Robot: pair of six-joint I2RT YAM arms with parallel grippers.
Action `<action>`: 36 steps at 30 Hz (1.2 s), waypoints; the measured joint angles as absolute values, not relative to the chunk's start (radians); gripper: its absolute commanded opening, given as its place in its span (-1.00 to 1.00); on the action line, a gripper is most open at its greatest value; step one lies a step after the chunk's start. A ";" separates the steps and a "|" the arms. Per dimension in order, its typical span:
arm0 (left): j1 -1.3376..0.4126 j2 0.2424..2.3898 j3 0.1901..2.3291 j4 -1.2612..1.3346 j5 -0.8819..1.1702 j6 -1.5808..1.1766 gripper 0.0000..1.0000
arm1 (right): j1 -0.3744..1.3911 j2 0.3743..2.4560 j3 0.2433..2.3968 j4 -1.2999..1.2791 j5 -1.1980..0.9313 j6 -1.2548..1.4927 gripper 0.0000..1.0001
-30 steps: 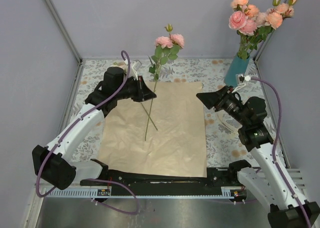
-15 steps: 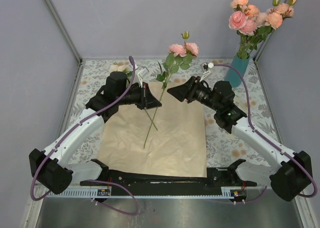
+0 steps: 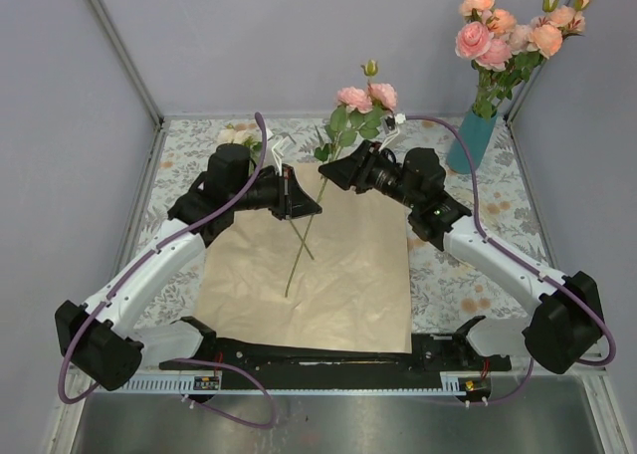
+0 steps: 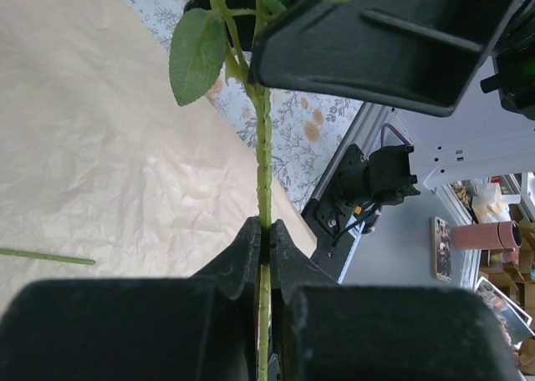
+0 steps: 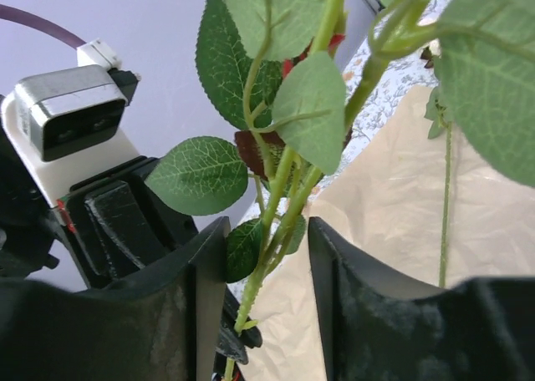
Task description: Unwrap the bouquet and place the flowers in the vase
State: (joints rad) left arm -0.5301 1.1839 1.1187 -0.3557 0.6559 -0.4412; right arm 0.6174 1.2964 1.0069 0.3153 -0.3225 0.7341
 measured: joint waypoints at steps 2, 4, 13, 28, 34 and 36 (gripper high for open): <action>-0.530 1.179 1.119 -0.349 0.656 -0.441 -1.00 | 0.621 1.299 1.011 0.316 -0.313 0.733 -0.41; -0.530 1.176 1.119 -0.344 0.655 -0.441 -0.99 | 0.622 1.299 1.011 0.317 -0.304 0.733 -0.76; -0.530 1.171 1.118 -0.346 0.640 -0.433 0.49 | 0.633 1.223 0.957 0.348 -0.167 0.697 -1.00; -0.530 1.142 1.118 -0.391 0.542 -0.411 0.98 | 0.630 0.937 1.056 0.298 0.329 -0.051 -1.00; -0.530 1.129 1.118 -0.403 0.506 -0.410 0.98 | 0.530 0.937 1.079 0.379 0.438 -0.329 -1.00; -0.530 1.129 1.118 -0.403 0.501 -0.410 0.98 | 0.460 0.952 1.101 0.383 0.446 -0.369 -1.00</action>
State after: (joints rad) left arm -0.5301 1.1286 1.1183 -0.4026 0.5014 -0.4103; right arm 0.4603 0.9516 1.1007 0.3832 0.4458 -0.3687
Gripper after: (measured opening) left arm 0.988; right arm 0.047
